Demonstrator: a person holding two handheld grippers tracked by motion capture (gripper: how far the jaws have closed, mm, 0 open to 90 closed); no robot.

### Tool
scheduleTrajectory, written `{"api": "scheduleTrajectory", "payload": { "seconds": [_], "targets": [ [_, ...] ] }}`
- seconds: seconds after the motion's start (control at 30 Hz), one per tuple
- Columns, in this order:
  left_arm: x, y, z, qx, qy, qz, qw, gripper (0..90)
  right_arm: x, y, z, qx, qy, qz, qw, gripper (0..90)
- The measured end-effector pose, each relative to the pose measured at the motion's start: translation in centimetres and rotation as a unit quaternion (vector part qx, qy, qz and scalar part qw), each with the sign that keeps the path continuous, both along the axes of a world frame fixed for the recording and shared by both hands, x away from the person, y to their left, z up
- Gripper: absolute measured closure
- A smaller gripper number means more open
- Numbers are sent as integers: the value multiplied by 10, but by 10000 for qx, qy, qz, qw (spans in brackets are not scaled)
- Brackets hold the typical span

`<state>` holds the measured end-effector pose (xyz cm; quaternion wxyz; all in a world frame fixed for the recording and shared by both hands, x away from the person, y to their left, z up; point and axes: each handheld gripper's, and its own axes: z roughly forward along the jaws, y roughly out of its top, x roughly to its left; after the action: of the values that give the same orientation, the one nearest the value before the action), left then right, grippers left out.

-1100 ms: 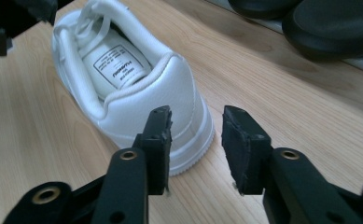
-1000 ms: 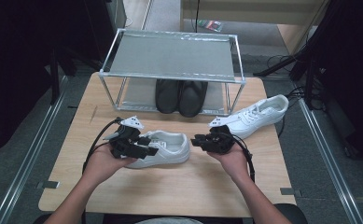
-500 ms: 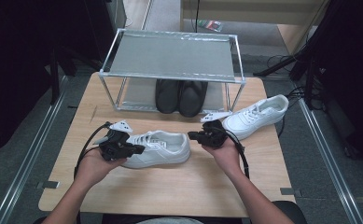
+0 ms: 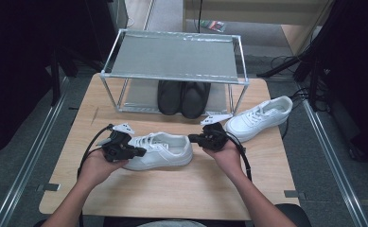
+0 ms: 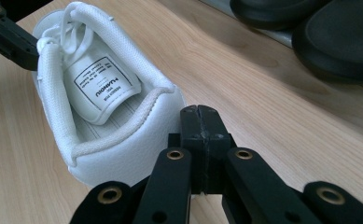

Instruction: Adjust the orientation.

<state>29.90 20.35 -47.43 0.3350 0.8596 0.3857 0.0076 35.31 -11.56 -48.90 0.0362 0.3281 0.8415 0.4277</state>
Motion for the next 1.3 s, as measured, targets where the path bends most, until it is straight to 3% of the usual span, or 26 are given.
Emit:
{"api": "scheduleTrajectory", "payload": {
  "seconds": [0.43, 0.53, 0.83, 1.0, 1.17, 1.3],
  "targets": [
    [10, 3, -3, 10, 104, -60, 9999, 900, -14, 1, 0, -20, 13, -62, 10000, 900],
    [12, 2, -2, 97, 43, -66, 9999, 900, -18, 1, 1, -41, 25, -35, 10000, 900],
    [21, 2, -3, 41, 147, -164, 9997, 900, -29, -2, 1, -37, 49, -38, 10000, 900],
    [26, -2, -2, 110, 150, -226, 9996, 900, -36, -4, 1, -2, 168, -42, 9998, 900],
    [29, -4, -3, 49, 209, -238, 9995, 900, -43, -6, 1, 18, 260, -21, 9997, 900],
    [31, -7, -2, 109, 184, -300, 9993, 900, -52, -7, 2, -59, 225, 11, 9997, 900]
  ]
}}
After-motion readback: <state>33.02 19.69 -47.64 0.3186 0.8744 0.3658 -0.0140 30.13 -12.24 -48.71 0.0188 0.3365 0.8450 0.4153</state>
